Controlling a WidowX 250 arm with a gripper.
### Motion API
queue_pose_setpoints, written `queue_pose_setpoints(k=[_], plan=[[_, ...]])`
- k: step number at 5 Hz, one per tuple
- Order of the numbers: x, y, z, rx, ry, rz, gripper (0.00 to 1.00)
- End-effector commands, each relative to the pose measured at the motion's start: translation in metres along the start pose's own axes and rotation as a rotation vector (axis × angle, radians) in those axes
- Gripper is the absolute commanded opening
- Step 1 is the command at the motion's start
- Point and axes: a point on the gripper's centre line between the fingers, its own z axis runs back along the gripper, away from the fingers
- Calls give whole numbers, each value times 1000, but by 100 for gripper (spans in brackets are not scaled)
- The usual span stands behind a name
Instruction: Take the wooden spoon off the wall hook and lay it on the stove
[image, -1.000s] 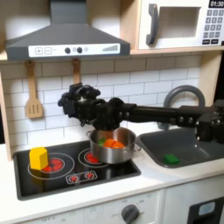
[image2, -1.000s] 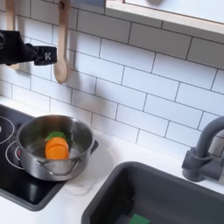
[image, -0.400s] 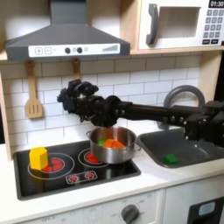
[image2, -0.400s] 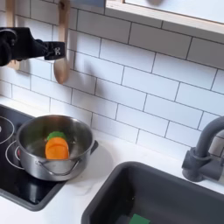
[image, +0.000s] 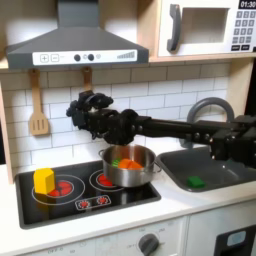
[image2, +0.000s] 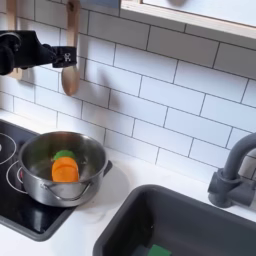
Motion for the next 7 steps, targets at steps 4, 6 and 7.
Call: queue_pose_setpoints(k=[4, 6, 7], plan=[[2, -7, -5, -8, -24, 1, 0], [3, -5, -9, -3, -28, 1, 0], [4, 1, -8, 11, -13, 20, 0]])
